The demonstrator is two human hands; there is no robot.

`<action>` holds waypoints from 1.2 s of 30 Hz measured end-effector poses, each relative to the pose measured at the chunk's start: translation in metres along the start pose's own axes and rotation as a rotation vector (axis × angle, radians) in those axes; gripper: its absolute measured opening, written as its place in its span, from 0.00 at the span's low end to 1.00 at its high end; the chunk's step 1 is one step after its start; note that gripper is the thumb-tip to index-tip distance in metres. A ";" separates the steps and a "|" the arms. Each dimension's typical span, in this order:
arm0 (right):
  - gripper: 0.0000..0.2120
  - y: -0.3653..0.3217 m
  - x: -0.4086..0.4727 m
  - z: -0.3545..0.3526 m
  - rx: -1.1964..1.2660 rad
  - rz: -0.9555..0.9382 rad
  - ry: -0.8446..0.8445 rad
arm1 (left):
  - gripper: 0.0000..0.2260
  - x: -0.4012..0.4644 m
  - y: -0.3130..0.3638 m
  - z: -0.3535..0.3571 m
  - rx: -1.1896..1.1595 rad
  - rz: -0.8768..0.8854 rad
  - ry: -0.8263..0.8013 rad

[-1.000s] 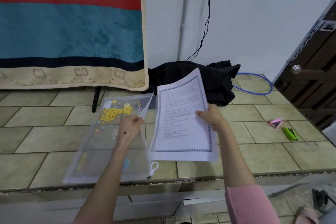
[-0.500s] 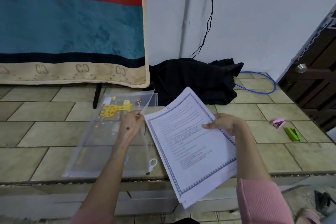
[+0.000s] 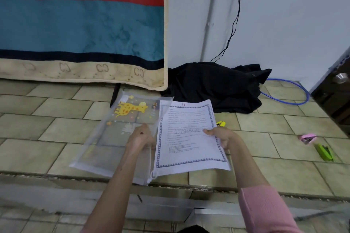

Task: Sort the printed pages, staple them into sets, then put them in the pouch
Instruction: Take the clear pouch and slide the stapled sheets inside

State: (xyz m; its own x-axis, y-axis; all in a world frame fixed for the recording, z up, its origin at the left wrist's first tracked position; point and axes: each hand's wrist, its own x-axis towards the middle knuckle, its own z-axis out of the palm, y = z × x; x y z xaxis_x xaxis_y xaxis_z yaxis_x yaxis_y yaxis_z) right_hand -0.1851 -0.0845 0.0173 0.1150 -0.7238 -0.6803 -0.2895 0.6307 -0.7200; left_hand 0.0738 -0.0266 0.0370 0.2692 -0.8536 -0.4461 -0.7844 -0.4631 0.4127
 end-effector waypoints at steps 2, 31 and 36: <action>0.16 -0.001 0.002 -0.002 0.018 0.003 -0.025 | 0.15 0.001 -0.006 -0.005 -0.028 -0.026 -0.036; 0.14 0.020 0.003 0.031 0.171 -0.013 0.181 | 0.29 -0.015 -0.015 -0.035 -0.183 0.070 -0.219; 0.16 0.022 -0.001 0.025 0.198 -0.023 0.113 | 0.28 -0.014 -0.002 -0.015 -0.064 0.079 -0.073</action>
State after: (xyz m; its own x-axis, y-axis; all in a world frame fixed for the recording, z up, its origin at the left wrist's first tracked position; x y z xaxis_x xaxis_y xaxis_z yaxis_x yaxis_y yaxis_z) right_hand -0.1675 -0.0633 -0.0013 0.0089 -0.7582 -0.6519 -0.0950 0.6483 -0.7554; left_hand 0.0799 -0.0175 0.0543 0.1643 -0.8693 -0.4661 -0.7637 -0.4112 0.4977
